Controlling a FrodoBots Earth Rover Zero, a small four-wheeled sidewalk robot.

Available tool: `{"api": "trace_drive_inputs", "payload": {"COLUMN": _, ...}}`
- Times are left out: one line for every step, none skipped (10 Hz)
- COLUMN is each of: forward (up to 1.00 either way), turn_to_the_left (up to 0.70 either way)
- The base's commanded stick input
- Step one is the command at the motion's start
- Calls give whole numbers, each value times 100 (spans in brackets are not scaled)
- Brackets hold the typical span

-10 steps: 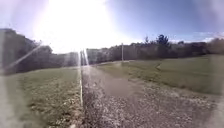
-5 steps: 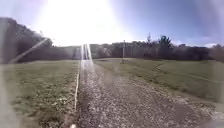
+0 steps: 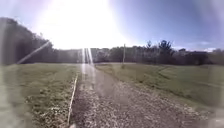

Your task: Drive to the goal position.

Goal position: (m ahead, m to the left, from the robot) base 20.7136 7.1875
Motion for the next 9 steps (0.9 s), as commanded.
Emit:
{"api": "trace_drive_inputs", "payload": {"forward": 50, "turn_to_the_left": 0}}
{"api": "trace_drive_inputs", "payload": {"forward": 50, "turn_to_the_left": 0}}
{"api": "trace_drive_inputs", "payload": {"forward": 50, "turn_to_the_left": 0}}
{"api": "trace_drive_inputs", "payload": {"forward": 50, "turn_to_the_left": 0}}
{"api": "trace_drive_inputs", "payload": {"forward": 50, "turn_to_the_left": 50}}
{"api": "trace_drive_inputs", "payload": {"forward": 50, "turn_to_the_left": 50}}
{"api": "trace_drive_inputs", "payload": {"forward": 50, "turn_to_the_left": 34}}
{"api": "trace_drive_inputs", "payload": {"forward": 50, "turn_to_the_left": 14}}
{"api": "trace_drive_inputs", "payload": {"forward": 50, "turn_to_the_left": 0}}
